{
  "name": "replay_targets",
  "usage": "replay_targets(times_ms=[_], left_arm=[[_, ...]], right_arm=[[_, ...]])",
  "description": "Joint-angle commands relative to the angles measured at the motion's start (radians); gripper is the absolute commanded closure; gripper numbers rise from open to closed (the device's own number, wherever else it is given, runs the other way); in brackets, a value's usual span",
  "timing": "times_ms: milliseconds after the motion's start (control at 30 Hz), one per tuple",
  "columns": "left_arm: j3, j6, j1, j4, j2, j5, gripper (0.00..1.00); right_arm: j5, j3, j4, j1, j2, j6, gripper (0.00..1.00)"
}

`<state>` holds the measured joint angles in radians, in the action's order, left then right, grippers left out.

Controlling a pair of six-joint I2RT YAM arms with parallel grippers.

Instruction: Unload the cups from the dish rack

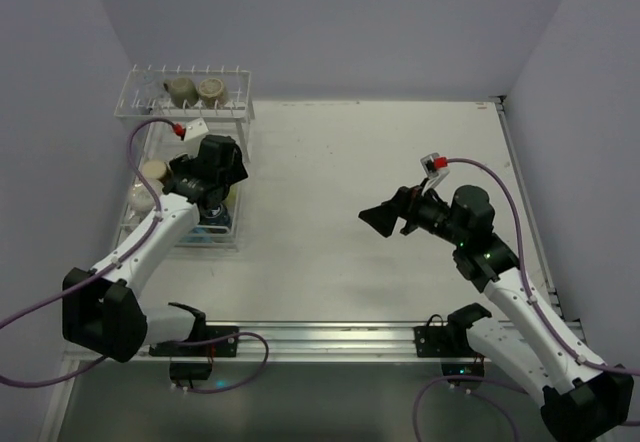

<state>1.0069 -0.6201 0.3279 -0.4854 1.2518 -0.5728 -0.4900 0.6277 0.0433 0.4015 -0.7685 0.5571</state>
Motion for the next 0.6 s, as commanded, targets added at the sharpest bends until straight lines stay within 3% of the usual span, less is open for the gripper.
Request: replay_targets(times_ms=[0, 567], left_arm=[[0.041, -0.085, 0.010, 0.057, 0.047, -0.113, 0.00], [0.061, -0.105, 0.010, 0.107, 0.222, -0.167, 0.00]], right_arm=[[-0.012, -0.005, -0.037, 0.016, -0.002, -0.017, 0.01], [-0.025, -0.016, -0.080, 0.043, -0.009, -0.022, 0.01]])
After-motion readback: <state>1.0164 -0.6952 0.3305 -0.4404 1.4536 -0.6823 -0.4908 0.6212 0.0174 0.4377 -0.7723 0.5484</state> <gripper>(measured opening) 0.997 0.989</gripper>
